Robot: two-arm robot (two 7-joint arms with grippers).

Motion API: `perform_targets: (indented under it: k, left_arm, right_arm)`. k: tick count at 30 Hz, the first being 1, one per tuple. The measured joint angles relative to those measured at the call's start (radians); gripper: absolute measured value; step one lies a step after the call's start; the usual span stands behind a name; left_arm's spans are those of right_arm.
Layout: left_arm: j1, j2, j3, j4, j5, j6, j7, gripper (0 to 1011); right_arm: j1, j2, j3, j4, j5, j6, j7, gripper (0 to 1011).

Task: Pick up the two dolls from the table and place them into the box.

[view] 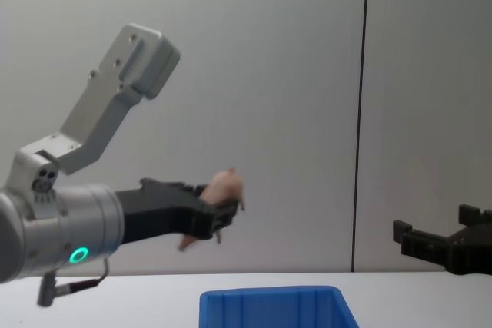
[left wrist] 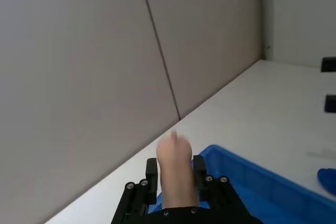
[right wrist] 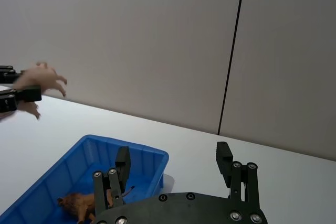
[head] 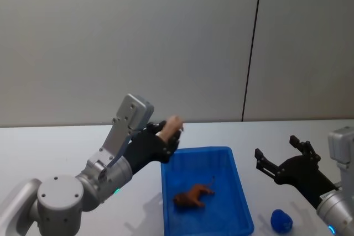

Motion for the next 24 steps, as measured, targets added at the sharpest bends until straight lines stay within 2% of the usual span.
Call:
perform_targets:
  k: [1,3,6,10,13,15,16,18,20,21,24]
  left_arm:
    - [0.0,0.0,0.0,0.0,0.0,0.0,0.0,394]
    - [-0.02,-0.009,0.0,0.026,-0.008,-0.033,-0.049,464]
    - [-0.038,-0.018,0.0,0.05,-0.015,-0.058,-0.084,548]
    - [-0.075,-0.034,0.0,0.1,-0.028,-0.092,-0.158,710]
    - [-0.091,-0.04,-0.001,0.121,-0.035,-0.106,-0.188,766]
    - [-0.101,-0.044,-0.001,0.136,-0.04,-0.115,-0.206,839]
    - [-0.104,-0.046,-0.001,0.14,-0.041,-0.117,-0.211,849]
    - [-0.111,-0.048,-0.003,0.148,-0.045,-0.122,-0.218,942]
    - [-0.113,-0.048,-0.004,0.151,-0.046,-0.123,-0.219,955]
    - [-0.114,-0.048,-0.005,0.151,-0.047,-0.125,-0.218,999]
    - [-0.113,-0.045,-0.008,0.15,-0.048,-0.126,-0.209,1001]
  right_arm:
    - [0.0,0.0,0.0,0.0,0.0,0.0,0.0,1001]
    - [0.0,0.0,0.0,0.0,0.0,0.0,0.0,1001]
    - [0.0,0.0,0.0,0.0,0.0,0.0,0.0,1001]
    - [0.0,0.0,0.0,0.0,0.0,0.0,0.0,1001]
    - [0.0,0.0,0.0,0.0,0.0,0.0,0.0,1001]
    - [0.0,0.0,0.0,0.0,0.0,0.0,0.0,1001]
    - [0.0,0.0,0.0,0.0,0.0,0.0,0.0,1001]
    - [0.0,0.0,0.0,0.0,0.0,0.0,0.0,1001]
    - [0.0,0.0,0.0,0.0,0.0,0.0,0.0,1001]
    - [0.0,0.0,0.0,0.0,0.0,0.0,0.0,1001]
    - [0.0,0.0,0.0,0.0,0.0,0.0,0.0,1001]
